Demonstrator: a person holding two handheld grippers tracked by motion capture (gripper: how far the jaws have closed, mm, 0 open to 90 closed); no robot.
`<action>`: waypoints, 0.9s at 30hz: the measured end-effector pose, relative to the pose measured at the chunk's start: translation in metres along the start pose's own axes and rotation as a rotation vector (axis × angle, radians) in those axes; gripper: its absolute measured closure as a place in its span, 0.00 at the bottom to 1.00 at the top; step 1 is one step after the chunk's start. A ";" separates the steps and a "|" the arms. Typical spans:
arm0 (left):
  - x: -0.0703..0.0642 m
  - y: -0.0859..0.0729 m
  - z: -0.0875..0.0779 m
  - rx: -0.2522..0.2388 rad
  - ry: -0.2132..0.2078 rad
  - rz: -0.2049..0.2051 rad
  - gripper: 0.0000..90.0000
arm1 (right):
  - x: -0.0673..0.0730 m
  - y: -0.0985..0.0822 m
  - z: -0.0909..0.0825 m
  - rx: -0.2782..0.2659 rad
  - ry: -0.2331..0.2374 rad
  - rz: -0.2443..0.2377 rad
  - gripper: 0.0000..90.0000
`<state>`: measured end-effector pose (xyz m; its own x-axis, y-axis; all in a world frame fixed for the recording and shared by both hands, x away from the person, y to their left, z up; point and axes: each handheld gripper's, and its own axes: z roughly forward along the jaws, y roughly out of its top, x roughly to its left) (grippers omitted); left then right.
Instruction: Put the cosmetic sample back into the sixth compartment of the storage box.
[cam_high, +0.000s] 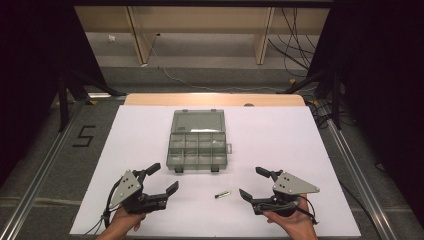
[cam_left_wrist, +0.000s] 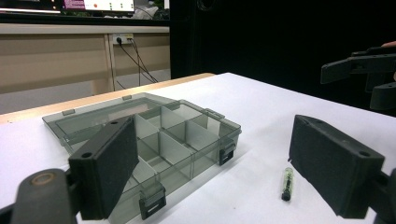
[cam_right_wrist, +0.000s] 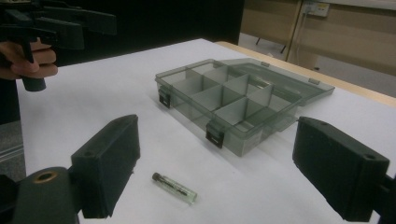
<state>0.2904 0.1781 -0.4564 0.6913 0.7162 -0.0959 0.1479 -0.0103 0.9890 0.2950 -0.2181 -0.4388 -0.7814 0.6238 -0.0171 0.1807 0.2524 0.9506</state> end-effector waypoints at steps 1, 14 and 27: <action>0.000 0.000 0.000 0.000 -0.001 -0.001 0.17 | 0.000 0.000 0.000 0.003 0.001 -0.010 0.18; 0.000 0.000 0.001 0.003 -0.001 0.002 0.17 | -0.002 0.005 0.003 0.035 0.029 -0.068 0.22; 0.000 -0.001 0.001 0.003 0.004 0.001 0.17 | 0.002 0.017 0.016 0.087 0.074 -0.150 0.19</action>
<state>0.2910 0.1774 -0.4573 0.6886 0.7189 -0.0949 0.1498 -0.0130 0.9886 0.3059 -0.2002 -0.4274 -0.8446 0.5191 -0.1311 0.1073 0.4039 0.9085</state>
